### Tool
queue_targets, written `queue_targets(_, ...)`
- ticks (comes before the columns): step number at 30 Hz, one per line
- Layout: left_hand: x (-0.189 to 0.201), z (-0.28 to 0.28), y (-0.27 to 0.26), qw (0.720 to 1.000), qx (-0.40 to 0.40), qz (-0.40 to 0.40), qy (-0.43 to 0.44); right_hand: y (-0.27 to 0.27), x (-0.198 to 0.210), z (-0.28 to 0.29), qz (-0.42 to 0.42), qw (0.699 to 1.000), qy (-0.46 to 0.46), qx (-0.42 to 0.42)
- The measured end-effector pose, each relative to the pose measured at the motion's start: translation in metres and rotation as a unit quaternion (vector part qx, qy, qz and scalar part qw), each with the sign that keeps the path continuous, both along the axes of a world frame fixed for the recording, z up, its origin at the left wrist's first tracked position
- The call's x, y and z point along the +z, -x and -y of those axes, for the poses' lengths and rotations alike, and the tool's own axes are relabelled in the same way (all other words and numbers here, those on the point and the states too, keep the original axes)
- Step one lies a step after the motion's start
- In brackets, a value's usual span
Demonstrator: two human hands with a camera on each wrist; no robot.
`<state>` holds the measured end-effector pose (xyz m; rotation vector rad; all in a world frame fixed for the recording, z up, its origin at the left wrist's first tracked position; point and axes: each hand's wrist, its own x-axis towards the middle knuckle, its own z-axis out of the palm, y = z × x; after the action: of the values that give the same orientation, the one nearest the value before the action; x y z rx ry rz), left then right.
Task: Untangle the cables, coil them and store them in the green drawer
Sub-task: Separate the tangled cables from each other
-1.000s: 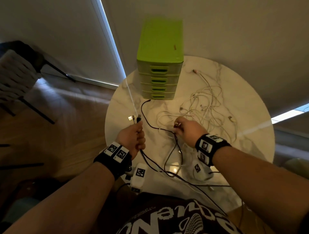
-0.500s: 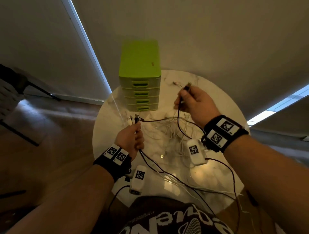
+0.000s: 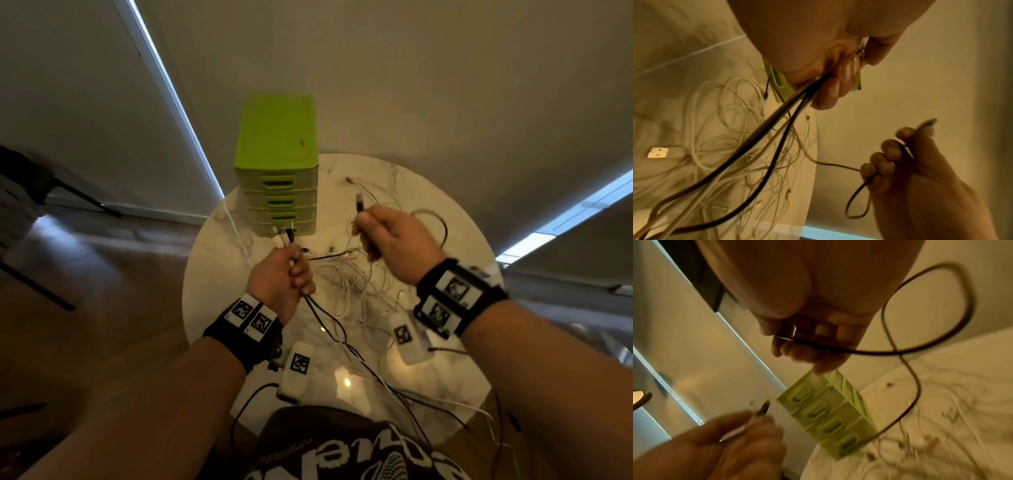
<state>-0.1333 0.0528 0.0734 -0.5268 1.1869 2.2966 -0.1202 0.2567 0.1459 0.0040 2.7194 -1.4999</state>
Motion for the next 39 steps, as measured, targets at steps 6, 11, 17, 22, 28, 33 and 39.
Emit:
queue_targets(6,0.011,-0.030,-0.011,0.998,-0.025,-0.039,0.043,-0.019,-0.046,0.024,0.030,0.996,0.075,0.037)
queue_targets(11,0.006,-0.056,-0.027,0.991,-0.004,-0.068,0.119,-0.021,-0.045,0.016,0.025,0.999,0.035,0.031)
queue_targets(17,0.004,-0.080,-0.044,0.985,0.006,-0.092,0.143,-0.033,-0.035,-0.009,0.075,0.997,0.032,0.012)
queue_targets(22,0.018,-0.104,-0.057,0.980,0.036,-0.132,0.145,-0.048,-0.023,-0.032,0.120,0.988,0.093,0.037)
queue_targets(28,0.033,-0.114,-0.055,0.975,0.149,-0.114,0.119,-0.065,-0.042,-0.055,0.083,0.983,0.023,0.162)
queue_targets(33,0.057,-0.075,-0.030,0.958,0.273,-0.085,-0.033,-0.081,-0.084,-0.098,0.071,0.957,-0.147,0.239)
queue_targets(39,0.067,-0.017,-0.015,0.947,0.300,-0.093,-0.071,-0.066,-0.126,-0.146,0.152,0.953,-0.210,0.156)
